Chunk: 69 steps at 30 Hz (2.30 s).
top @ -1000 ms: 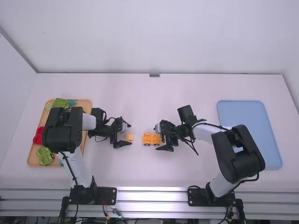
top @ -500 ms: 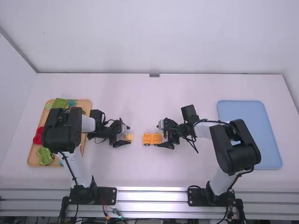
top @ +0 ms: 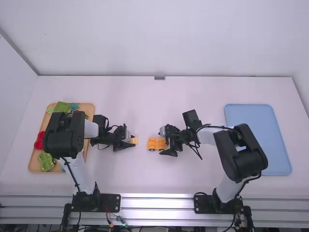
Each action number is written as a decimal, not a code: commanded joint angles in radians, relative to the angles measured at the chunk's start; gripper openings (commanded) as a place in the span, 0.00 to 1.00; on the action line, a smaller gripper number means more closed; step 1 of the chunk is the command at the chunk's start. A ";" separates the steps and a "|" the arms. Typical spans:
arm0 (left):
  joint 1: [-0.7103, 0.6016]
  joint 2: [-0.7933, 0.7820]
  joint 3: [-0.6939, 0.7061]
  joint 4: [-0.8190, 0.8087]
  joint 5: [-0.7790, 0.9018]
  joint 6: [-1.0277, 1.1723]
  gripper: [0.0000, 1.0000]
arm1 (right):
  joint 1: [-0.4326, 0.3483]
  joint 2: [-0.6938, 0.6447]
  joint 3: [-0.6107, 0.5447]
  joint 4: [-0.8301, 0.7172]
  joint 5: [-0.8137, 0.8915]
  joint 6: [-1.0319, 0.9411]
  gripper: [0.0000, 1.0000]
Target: Assemble lego blocks to make yellow taxi
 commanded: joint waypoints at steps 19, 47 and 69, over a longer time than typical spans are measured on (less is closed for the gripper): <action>0.006 0.007 -0.021 -0.018 -0.066 -0.003 0.46 | -0.016 0.011 -0.205 0.389 0.082 0.201 0.99; 0.006 0.007 -0.016 -0.037 -0.121 -0.011 0.45 | 0.001 0.011 -0.248 0.518 0.123 0.255 0.99; 0.031 0.007 -0.093 0.113 -0.067 -0.015 0.44 | 0.000 0.011 -0.247 0.519 0.124 0.255 0.99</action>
